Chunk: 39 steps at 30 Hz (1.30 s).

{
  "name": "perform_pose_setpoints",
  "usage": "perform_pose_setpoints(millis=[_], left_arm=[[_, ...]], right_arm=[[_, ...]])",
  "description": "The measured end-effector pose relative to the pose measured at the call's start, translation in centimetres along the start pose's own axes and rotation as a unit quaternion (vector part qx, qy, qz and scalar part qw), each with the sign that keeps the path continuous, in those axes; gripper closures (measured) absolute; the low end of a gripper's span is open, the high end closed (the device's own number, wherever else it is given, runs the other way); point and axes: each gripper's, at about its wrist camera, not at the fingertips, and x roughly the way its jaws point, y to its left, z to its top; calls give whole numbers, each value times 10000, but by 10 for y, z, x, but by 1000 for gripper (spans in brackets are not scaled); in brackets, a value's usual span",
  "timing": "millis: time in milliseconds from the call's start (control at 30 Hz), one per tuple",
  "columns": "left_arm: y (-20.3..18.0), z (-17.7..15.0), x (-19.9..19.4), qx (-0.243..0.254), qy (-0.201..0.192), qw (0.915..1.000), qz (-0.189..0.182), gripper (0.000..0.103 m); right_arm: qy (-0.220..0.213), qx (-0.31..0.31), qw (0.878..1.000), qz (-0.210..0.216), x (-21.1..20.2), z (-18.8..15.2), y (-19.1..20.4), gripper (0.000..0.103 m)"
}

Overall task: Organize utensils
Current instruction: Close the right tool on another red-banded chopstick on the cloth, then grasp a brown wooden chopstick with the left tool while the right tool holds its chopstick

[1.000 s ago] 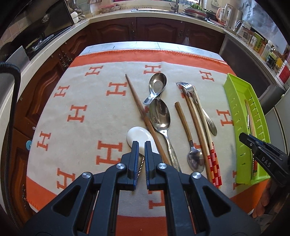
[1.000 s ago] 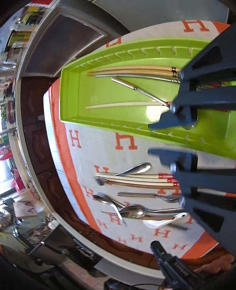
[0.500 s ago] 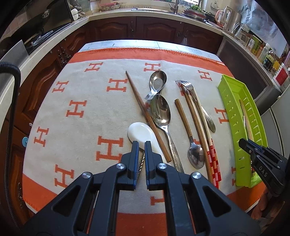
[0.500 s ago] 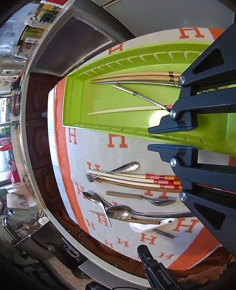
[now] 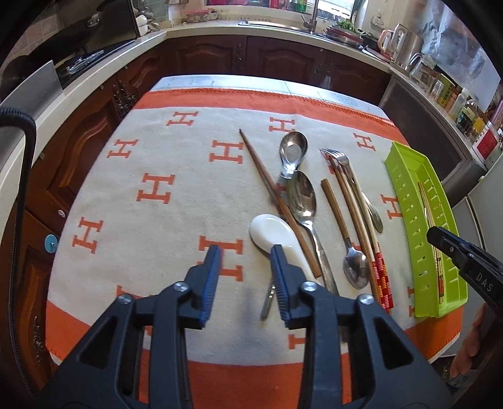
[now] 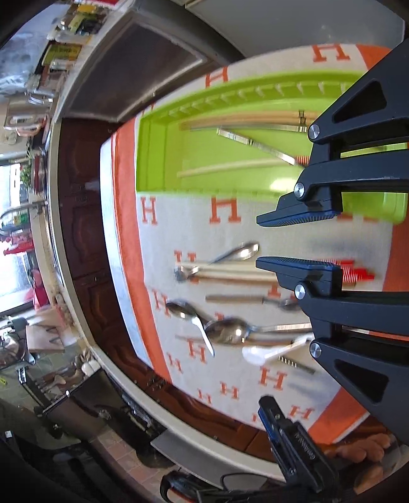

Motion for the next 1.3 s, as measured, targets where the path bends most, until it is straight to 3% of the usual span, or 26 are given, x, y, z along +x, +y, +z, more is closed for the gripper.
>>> perform_pose_setpoints(millis=[233,700,767,1100,1300], left_arm=[[24,0,11,-145,147,9998,-44,72],[30,30,57,-266,412,9982,-344,72],[29,37,64,-286,443,9979,-368,72],[30,60,101,-650,826,9925,-625,72],[18,66,108,-685,835,9923,-604,72]], right_arm=[[414,29,9987,301,30,9,22,83],[1090,-7,9940,-12,103,15,31,86],[1023,-129,9947,-63,106,15,34,93],[887,67,9953,389,108,19,37,98],[740,16,9958,534,94,19,39,98]])
